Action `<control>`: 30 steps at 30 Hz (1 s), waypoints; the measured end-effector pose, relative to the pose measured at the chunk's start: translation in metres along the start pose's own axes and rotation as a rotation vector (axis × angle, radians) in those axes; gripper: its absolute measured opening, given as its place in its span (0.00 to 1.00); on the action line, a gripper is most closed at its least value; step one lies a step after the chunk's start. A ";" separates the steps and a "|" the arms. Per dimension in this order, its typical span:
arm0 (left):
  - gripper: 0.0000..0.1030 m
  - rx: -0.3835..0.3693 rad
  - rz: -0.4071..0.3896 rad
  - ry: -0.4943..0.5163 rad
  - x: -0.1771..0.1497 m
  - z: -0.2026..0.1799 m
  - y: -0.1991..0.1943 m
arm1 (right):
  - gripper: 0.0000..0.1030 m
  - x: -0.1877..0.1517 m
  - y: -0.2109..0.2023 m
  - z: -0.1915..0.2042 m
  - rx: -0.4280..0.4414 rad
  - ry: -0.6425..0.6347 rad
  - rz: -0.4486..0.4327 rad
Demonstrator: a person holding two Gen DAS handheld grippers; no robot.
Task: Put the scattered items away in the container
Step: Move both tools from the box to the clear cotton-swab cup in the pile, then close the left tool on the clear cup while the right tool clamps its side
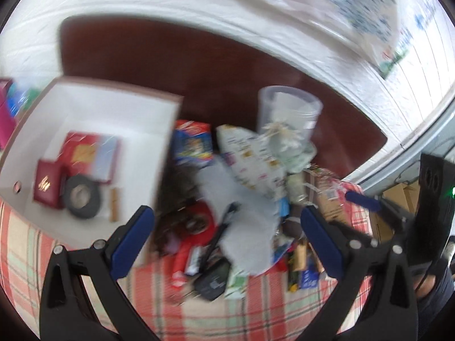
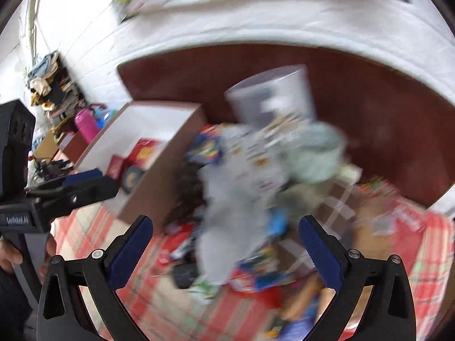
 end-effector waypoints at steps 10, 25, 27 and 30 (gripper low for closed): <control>0.99 0.018 0.006 0.098 0.038 -0.049 0.075 | 0.99 0.045 0.010 -0.061 0.005 -0.054 -0.049; 0.95 -0.072 0.066 0.140 0.066 -0.036 0.132 | 0.99 0.065 0.070 -0.068 0.112 -0.155 -0.051; 0.92 -0.101 0.068 0.147 0.069 -0.040 0.134 | 0.99 0.063 0.074 -0.071 0.110 -0.185 -0.052; 0.93 -0.137 0.062 0.172 0.075 -0.046 0.135 | 0.99 0.059 0.077 -0.071 0.119 -0.228 -0.042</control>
Point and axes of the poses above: each gripper's, at about its wrist camera, not at the fingertips, and y roughly the way its jaws point, z to its left, x to its top, the point moved 9 cm from there along y, roughly the way its jaws point, and after that the axes turned 2 degrees about -z, right-handed, at the moved point
